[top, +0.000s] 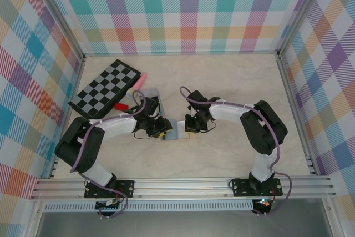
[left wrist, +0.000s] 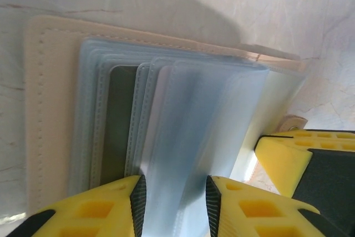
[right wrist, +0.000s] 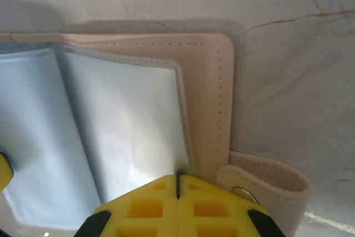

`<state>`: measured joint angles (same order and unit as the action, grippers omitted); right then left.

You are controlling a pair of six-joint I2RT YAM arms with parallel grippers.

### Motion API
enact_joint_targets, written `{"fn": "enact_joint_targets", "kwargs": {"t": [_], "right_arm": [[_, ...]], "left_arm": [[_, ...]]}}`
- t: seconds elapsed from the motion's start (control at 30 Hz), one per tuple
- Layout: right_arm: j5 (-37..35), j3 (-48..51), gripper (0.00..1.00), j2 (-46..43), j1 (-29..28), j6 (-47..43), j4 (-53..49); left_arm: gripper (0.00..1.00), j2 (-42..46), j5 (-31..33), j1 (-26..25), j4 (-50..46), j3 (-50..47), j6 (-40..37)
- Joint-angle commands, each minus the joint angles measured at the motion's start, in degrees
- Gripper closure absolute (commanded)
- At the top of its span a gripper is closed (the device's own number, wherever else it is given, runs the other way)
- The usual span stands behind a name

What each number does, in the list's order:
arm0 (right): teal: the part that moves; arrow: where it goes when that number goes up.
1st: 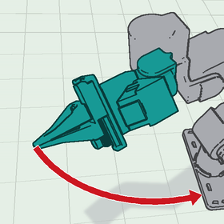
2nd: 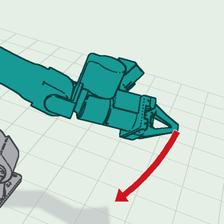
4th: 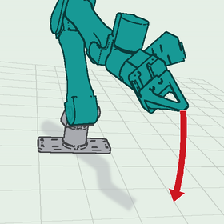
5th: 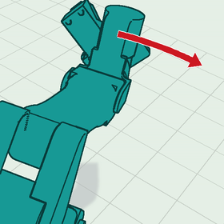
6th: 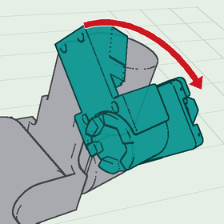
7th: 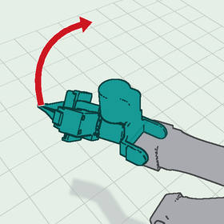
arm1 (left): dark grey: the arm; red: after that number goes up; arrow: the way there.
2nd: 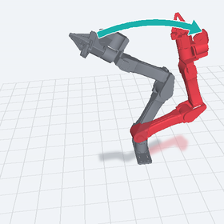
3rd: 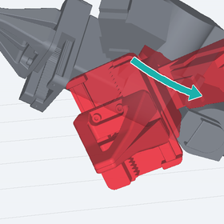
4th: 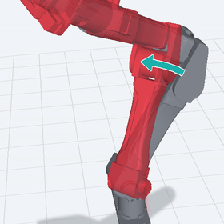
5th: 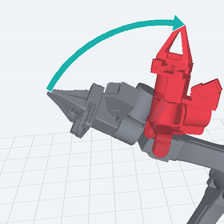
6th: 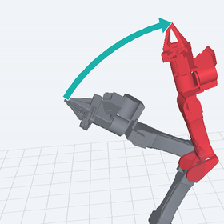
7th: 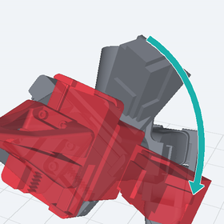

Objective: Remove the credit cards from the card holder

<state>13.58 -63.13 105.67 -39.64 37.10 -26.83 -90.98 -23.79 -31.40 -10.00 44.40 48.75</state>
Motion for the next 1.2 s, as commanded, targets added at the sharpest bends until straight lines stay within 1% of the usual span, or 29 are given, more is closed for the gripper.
{"fn": "enact_joint_targets", "kwargs": {"t": [0.0, 0.43, 0.6, 0.7, 0.8, 0.93, 1.03, 1.1, 1.17], "right_arm": [[-1.9, -0.1, 0.98, 2.7, -0.2, 0.4, -1.3], [-2.2, -0.3, 0.98, 1.9, -0.2, 0.4, -1.4], [-2.8, 0.3, 0.97, -0.6, 0.0, 1.0, -0.5], [-3.6, 1.1, 0.96, -3.2, 0.1, 1.7, 0.1], [-6.8, 2.6, 0.95, -6.2, 0.3, 2.6, -0.1], [-11.4, 4.6, 0.95, -10.2, 0.5, 3.5, -1.0], [-13.0, 6.0, 0.96, -12.9, 0.7, 3.9, -0.6], [-12.3, 6.9, 0.97, -14.4, 0.7, 3.5, 0.9], [-9.0, 7.1, 0.97, -15.1, 0.7, 2.2, 3.2]], "left_arm": [[0.64, -1.6, -4.9, -0.3, 3.2, 0.4, -0.1], [0.62, -2.2, -9.4, -2.1, 9.2, 1.9, 0.6], [0.62, -3.8, -11.5, -3.9, 14.7, 2.5, 3.0], [0.62, -5.4, -10.5, -5.2, 14.1, 4.2, 2.9], [0.63, -6.2, -8.4, -5.9, 12.7, 5.2, 2.5], [0.67, -6.3, -5.9, -5.9, 11.7, 4.9, 2.3], [0.71, -6.1, -4.5, -6.0, 10.5, 4.6, 2.0], [0.74, -6.0, -4.2, -6.0, 10.2, 4.3, 2.0], [0.76, -5.7, -3.9, -6.0, 9.9, 4.1, 1.9]]}}
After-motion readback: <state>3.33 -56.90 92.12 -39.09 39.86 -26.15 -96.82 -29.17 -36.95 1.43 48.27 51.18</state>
